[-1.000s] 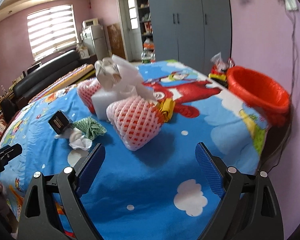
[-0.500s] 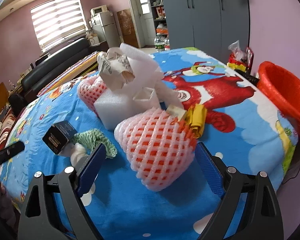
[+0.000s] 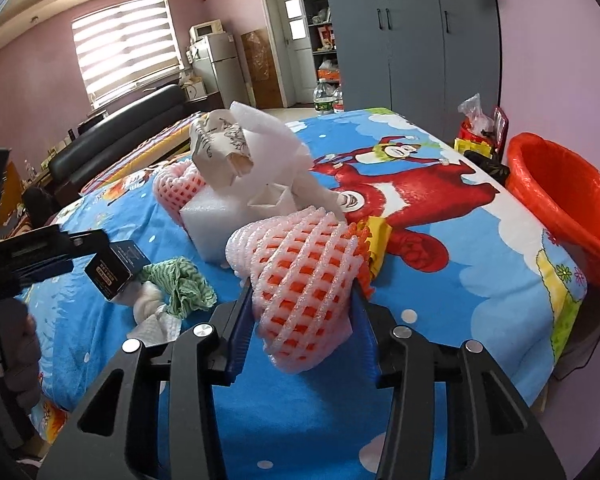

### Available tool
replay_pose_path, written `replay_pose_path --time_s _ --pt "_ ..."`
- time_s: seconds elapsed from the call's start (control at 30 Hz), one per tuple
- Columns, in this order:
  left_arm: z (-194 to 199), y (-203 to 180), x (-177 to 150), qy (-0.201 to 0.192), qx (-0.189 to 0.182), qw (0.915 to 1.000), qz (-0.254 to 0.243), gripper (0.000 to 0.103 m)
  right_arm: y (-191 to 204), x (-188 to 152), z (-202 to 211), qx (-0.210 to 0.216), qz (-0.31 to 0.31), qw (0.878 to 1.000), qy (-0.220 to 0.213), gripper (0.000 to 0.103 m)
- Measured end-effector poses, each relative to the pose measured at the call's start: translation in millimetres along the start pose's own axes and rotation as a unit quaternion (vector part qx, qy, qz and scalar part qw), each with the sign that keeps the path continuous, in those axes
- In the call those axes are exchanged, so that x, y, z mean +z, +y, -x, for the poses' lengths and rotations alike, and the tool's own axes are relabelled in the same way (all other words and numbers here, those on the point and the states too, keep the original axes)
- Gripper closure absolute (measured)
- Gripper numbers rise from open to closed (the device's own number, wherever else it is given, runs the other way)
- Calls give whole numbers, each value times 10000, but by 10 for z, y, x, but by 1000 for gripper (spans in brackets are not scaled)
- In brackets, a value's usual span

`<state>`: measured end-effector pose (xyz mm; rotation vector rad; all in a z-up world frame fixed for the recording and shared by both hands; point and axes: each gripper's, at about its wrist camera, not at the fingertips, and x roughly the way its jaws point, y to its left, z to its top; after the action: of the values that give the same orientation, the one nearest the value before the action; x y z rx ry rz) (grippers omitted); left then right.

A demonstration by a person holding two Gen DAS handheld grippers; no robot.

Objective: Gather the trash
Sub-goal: 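Grasp the pink foam net with the right tool while the left tool grasps the black box, then carry the pink net and black box to the red bucket and release both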

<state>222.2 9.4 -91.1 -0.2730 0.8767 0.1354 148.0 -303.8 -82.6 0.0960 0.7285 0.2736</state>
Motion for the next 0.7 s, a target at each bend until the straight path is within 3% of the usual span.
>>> replay_pose_path --time_s 0.07,0.2,0.3,0.47,0.6,0.7 --pt "-77 -20 30 61 4 10000 1 15 -26 8 45 -3 -33 10000 -39 59" --pt "-235 -36 -13 397 -139 9990 -144 40 -45 18 106 -8 -67 9999 -95 59" --pt "-193 23 -113 432 -179 9986 -240 48 -30 8 114 10 -52 10000 -75 59" --pt "-11 244 -254 187 -349 9987 -314 60 42 22 105 75 3 9999 -78 59" --pt "243 478 -228 -437 -347 9980 -279 62 130 42 109 111 68 9999 -105 59" --pt "391 508 -194 -828 -268 9947 -553 62 198 42 126 114 148 9997 -138 59"
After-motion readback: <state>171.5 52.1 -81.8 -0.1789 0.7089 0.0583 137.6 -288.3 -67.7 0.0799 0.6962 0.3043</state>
